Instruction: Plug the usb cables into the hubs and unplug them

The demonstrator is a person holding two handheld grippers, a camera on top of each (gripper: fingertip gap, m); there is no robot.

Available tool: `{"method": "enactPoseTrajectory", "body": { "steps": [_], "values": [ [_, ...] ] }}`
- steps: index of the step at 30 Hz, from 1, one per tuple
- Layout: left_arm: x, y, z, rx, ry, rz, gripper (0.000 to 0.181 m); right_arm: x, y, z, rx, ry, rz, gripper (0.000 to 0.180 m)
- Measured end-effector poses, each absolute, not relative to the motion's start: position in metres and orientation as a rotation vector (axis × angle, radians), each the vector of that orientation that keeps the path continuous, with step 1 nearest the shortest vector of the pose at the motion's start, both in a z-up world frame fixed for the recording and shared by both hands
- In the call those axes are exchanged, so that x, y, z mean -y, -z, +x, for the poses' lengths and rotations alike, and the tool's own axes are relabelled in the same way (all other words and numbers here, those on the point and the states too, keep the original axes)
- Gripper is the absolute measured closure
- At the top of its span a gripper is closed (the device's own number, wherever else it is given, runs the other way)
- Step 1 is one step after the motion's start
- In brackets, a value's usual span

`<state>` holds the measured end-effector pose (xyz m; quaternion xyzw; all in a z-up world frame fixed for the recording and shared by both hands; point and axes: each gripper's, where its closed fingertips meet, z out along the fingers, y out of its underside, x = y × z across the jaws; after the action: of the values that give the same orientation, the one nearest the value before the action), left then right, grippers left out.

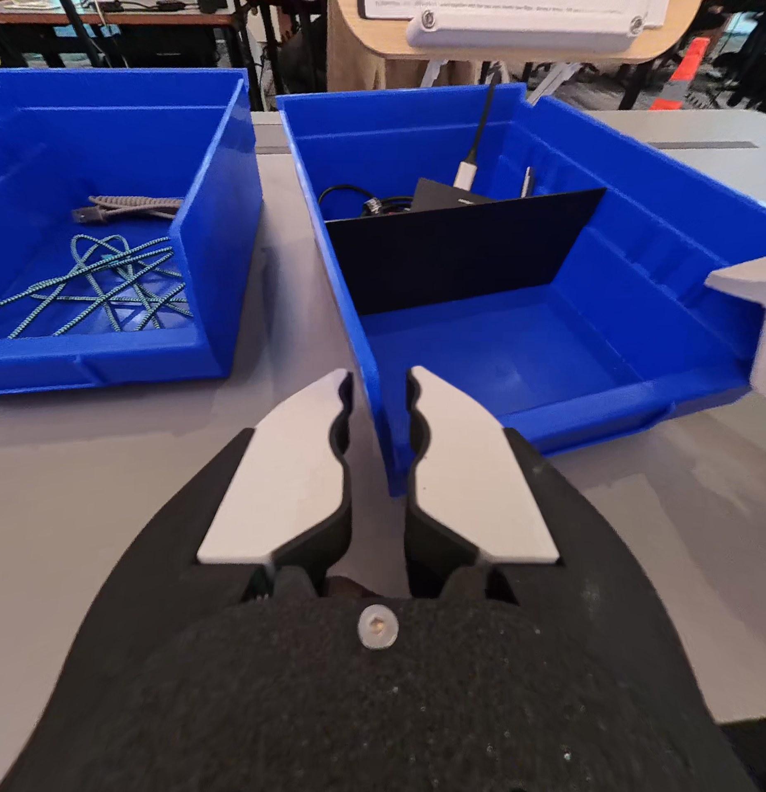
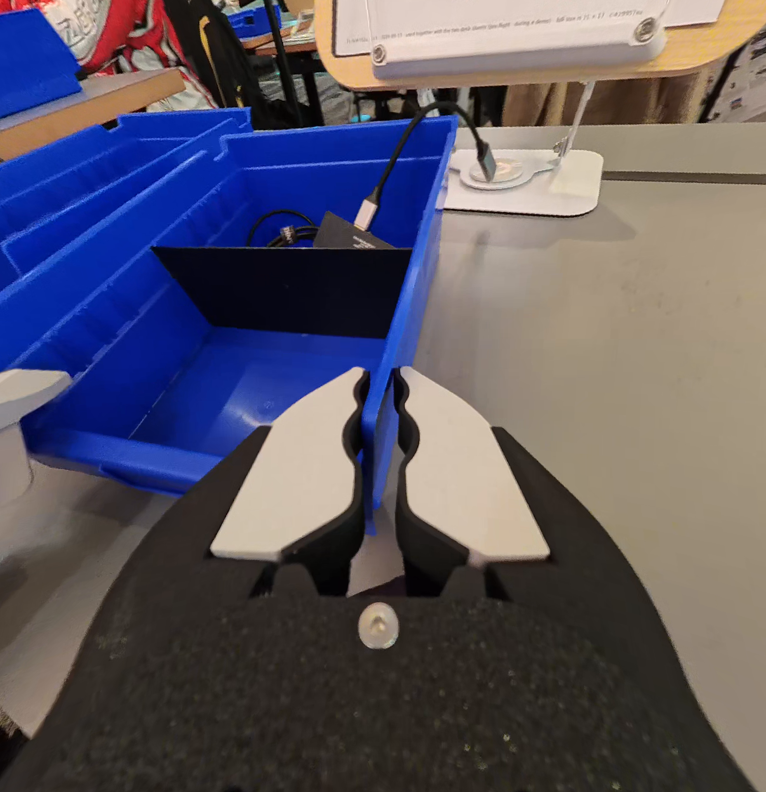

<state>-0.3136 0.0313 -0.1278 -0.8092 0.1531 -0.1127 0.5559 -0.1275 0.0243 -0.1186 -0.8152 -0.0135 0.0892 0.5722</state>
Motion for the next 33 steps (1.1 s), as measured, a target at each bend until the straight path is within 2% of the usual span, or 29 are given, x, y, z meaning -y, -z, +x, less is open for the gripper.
{"method": "enactPoseTrajectory", "body": {
  "steps": [5, 6, 11, 13, 22, 23, 25, 26, 28, 33],
  "values": [
    [-0.011, 0.103, -0.347, -0.336, 0.376, -1.848, 0.133, 0.002, 0.108, -0.111, 0.078, -0.225, -1.857, 0.141],
    [-0.012, 0.096, -0.368, -0.297, 0.358, -1.832, 0.138, 0.01, 0.104, -0.107, 0.09, -0.24, -1.834, 0.139],
    [-0.042, 0.076, -0.481, -0.156, 0.266, -1.812, 0.138, 0.042, 0.097, -0.089, 0.102, -0.285, -1.74, 0.149],
    [-0.067, 0.08, -0.514, -0.129, 0.217, -1.851, 0.131, 0.046, 0.096, -0.088, 0.088, -0.326, -1.73, 0.151],
    [-0.179, 0.113, -0.568, -0.067, 0.091, -2.019, 0.125, 0.037, 0.11, -0.116, 0.182, -0.315, -1.789, 0.155],
    [-0.186, 0.117, -0.57, -0.068, 0.075, -2.032, 0.128, 0.037, 0.111, -0.119, 0.192, -0.318, -1.799, 0.155],
    [-0.193, 0.122, -0.57, -0.078, 0.079, -2.038, 0.161, 0.037, 0.111, -0.125, 0.215, -0.313, -1.799, 0.155],
    [-0.193, 0.122, -0.569, -0.078, 0.108, -2.032, 0.169, 0.037, 0.111, -0.129, 0.225, -0.312, -1.801, 0.155],
    [-0.186, 0.123, -0.563, -0.082, 0.205, -2.032, 0.177, 0.038, 0.111, -0.137, 0.243, -0.327, -1.807, 0.155],
    [-0.141, 0.122, -0.563, -0.039, 0.161, -2.012, 0.177, 0.04, 0.109, -0.177, 0.306, -0.384, -1.816, 0.155]
  ]
}}
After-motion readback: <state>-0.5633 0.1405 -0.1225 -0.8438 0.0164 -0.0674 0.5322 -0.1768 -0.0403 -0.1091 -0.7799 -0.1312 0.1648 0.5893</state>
